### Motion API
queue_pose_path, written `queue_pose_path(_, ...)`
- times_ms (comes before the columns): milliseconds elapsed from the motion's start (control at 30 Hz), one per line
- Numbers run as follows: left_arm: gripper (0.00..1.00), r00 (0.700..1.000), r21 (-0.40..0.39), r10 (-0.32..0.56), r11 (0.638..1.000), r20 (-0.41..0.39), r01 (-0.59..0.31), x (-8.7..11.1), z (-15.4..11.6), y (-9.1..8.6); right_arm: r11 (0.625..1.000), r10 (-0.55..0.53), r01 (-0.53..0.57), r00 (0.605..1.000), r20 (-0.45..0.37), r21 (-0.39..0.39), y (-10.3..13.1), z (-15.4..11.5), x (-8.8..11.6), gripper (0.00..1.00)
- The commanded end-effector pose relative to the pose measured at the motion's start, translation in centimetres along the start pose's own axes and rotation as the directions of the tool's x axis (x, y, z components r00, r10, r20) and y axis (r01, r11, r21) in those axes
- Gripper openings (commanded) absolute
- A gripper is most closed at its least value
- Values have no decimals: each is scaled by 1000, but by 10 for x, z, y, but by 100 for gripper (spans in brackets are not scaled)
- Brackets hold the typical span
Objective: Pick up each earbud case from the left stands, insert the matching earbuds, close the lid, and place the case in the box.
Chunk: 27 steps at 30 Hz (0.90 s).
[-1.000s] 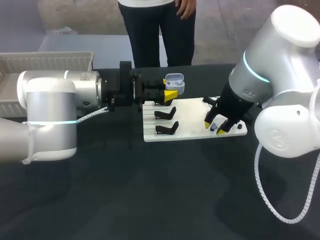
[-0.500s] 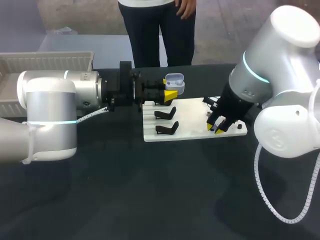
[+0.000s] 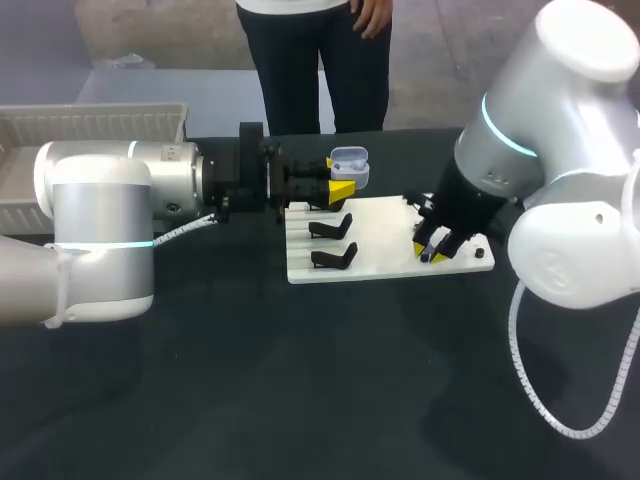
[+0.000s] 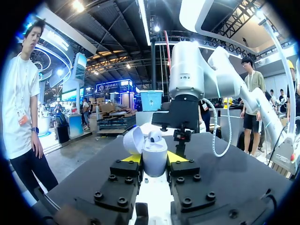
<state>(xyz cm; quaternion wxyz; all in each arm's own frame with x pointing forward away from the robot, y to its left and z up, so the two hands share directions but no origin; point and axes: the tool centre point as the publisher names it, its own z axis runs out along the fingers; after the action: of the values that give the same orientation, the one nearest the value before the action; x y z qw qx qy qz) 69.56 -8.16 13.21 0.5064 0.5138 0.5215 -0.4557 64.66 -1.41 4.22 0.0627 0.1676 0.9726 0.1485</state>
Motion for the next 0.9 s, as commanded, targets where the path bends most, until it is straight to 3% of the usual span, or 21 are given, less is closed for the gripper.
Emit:
queue_pose_path(33, 0, 1000, -6, 2, 1000, 1, -2, 0, 1, -1, 999, -43, 43, 999, -29, 11, 0, -26, 10, 0)
queue_pose_path(267, 0, 1000, -6, 2, 1000, 1, -2, 0, 1, -1, 974, -221, 222, 974, -48, 35, 12, -59, 28, 0)
queue_pose_path(400, 0, 1000, -6, 2, 1000, 1, -2, 0, 1, -1, 936, -345, 350, 935, -88, 49, 24, -77, 44, 0)
queue_pose_path(667, 0, 1000, -6, 2, 1000, 1, -2, 0, 1, -1, 872, -477, 487, 865, -154, 36, 51, -108, 68, 0)
queue_pose_path(900, 0, 1000, -6, 2, 1000, 1, -2, 0, 1, -1, 824, -555, 566, 815, -166, 20, 77, -127, 73, 0)
